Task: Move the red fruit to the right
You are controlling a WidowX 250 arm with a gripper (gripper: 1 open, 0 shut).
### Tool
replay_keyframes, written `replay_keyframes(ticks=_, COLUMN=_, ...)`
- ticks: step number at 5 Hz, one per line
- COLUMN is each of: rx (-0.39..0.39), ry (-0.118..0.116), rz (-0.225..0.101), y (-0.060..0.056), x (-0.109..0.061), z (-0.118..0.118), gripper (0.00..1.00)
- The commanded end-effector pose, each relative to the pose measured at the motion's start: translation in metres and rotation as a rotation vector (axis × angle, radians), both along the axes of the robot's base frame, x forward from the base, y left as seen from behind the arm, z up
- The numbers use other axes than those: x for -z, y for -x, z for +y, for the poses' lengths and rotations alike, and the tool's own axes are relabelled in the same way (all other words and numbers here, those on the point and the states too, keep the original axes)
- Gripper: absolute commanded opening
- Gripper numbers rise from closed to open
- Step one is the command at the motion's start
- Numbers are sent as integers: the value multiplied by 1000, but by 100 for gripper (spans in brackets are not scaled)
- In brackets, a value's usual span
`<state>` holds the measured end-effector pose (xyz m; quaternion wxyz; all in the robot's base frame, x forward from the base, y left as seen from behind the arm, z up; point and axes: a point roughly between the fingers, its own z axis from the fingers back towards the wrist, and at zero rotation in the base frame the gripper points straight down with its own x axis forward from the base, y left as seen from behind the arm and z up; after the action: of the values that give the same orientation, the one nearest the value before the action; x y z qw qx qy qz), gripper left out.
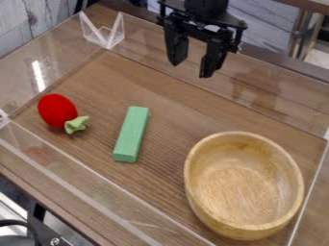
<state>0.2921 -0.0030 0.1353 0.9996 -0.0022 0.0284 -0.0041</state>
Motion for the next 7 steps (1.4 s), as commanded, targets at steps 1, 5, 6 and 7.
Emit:
replay_keyframes(ticks=1, rx=-18, ry=3, rz=42, y=8, x=22, z=0, gripper=100)
replay_keyframes(ticks=5, rx=-357, ry=31, rz=-29, y=70, x=28, z=139, gripper=100)
replay_keyframes(ticks=6, rx=-444, ry=43, rz=-26, y=82, x=32, z=147, gripper=100)
replay_keyframes(ticks=7, rx=-483, ry=39, rz=-26, y=82, x=39, z=147, gripper=100)
